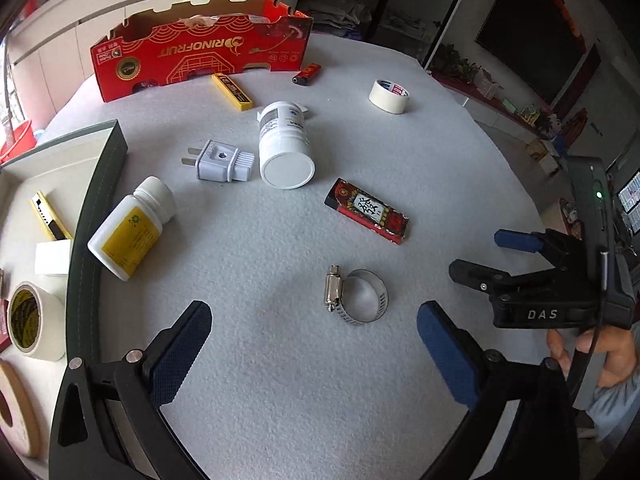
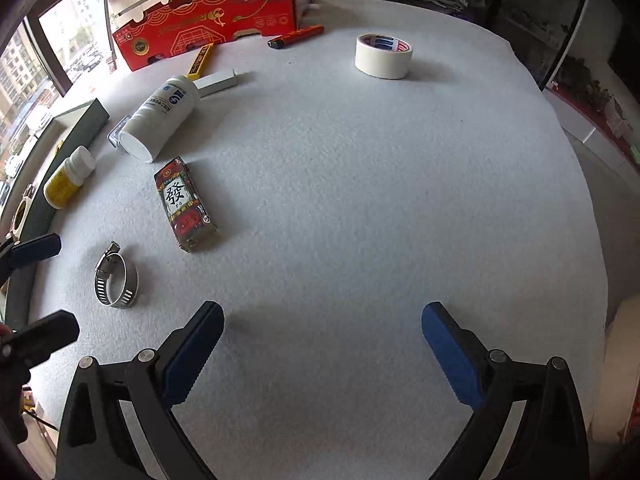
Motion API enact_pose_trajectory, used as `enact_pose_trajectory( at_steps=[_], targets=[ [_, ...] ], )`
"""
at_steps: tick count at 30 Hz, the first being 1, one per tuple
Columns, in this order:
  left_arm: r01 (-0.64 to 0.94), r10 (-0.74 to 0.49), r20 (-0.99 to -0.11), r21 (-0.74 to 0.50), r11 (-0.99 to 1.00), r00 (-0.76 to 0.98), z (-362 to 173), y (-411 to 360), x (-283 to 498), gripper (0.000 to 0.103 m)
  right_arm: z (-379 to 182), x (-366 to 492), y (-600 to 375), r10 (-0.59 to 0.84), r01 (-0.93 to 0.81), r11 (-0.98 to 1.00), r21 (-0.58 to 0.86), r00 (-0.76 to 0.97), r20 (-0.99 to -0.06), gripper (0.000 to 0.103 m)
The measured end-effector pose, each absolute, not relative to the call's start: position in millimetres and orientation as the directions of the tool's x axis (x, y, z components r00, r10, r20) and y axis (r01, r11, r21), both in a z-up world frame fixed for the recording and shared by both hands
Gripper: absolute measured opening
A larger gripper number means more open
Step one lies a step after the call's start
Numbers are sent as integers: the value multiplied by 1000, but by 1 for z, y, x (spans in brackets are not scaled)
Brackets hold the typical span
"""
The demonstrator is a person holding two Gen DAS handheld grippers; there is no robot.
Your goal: Organize rigid objects
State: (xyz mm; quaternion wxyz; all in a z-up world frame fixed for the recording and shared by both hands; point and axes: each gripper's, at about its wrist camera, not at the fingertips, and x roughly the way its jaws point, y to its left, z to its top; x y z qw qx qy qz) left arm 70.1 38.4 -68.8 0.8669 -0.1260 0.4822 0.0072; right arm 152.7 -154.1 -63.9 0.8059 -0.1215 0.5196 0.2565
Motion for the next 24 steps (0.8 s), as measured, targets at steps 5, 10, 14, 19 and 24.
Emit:
enact_pose_trajectory(
  at_steps=[5, 10, 14, 19, 24],
  targets=[
    [-154, -82, -868, -178, 972, 490, -76, 19, 89, 103, -64, 135, -161, 286, -560, 828, 39, 362, -887, 100],
    [-143, -45, -884, -125, 982, 466, -86, -9, 110, 103, -64, 132, -173, 280, -534, 844, 44, 370, -886, 100],
    [-133, 71, -891, 12, 991, 448, -90, -18, 112, 103, -63, 141, -184, 279, -494, 867, 66, 371, -885, 100],
    [-157, 72, -901, 5, 988, 428, -91, -14, 109, 102, -59, 145, -186, 291, -477, 874, 90, 367, -884, 100],
    [-151, 73, -877, 0, 989, 475, -78, -13, 94, 45, -49, 146, -176, 314, -496, 863, 92, 386, -867, 100]
  ],
)
